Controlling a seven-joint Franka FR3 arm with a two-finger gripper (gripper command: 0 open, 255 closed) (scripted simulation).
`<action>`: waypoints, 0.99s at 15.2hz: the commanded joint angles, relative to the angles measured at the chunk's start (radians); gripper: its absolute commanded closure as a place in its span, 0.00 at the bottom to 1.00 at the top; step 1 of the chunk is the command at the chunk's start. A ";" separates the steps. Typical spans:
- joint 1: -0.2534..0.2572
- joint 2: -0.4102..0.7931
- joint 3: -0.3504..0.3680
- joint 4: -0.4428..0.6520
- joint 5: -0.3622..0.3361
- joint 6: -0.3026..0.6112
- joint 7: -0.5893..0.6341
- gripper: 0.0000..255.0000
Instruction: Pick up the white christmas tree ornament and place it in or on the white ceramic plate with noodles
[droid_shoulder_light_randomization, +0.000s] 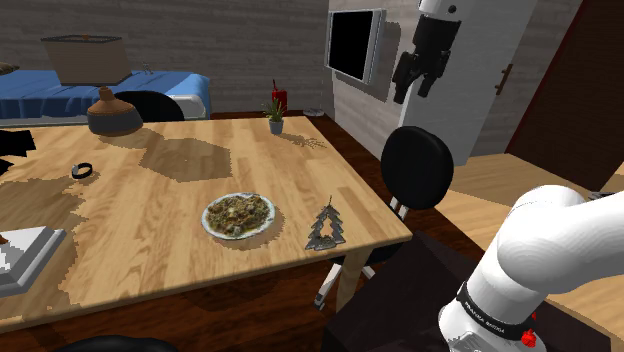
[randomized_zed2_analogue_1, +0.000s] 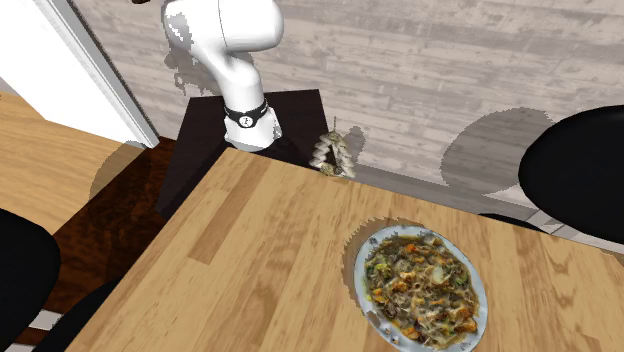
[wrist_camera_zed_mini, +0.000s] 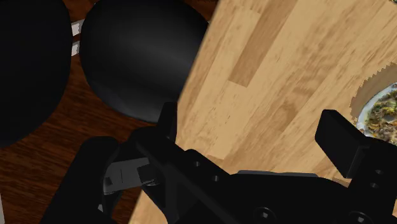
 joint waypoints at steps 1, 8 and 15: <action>0.000 0.000 0.000 0.000 0.000 0.000 0.000 0.00; 0.033 0.110 0.120 -0.035 0.098 -0.002 0.166 0.00; 0.073 0.264 0.229 -0.031 0.205 0.016 0.324 0.00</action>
